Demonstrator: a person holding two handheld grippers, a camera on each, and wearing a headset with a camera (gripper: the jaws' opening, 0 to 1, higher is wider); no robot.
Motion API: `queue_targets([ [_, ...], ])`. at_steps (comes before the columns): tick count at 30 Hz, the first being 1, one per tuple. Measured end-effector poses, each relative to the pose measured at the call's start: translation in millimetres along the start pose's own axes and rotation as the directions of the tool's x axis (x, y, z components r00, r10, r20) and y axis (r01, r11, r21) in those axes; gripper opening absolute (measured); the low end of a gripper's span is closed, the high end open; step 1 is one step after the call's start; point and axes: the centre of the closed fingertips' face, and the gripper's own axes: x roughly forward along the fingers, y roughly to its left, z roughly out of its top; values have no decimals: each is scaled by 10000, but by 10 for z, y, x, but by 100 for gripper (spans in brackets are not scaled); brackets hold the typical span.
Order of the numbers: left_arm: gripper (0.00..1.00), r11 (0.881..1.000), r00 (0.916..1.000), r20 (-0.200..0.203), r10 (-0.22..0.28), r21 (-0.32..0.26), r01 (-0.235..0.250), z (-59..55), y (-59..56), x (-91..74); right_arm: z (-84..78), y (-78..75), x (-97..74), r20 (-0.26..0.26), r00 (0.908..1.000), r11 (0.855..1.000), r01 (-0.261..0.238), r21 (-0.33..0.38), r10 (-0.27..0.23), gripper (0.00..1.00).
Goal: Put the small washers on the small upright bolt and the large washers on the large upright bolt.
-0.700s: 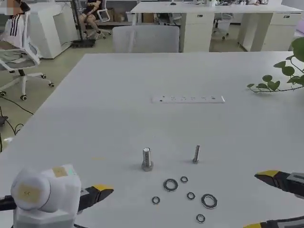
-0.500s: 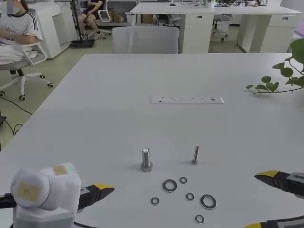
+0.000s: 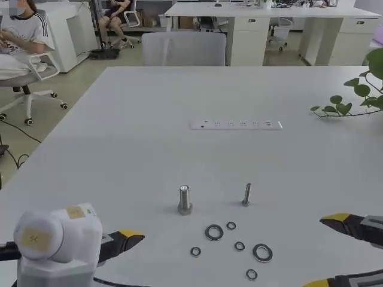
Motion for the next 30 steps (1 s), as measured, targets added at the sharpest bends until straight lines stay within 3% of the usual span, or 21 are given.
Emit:
queue_targets([
  [30,88,9999,9999,10,-153,47,153,9,-49,42,-36,-14,16,-271,9996,10000,-84,-3,84,91],
])
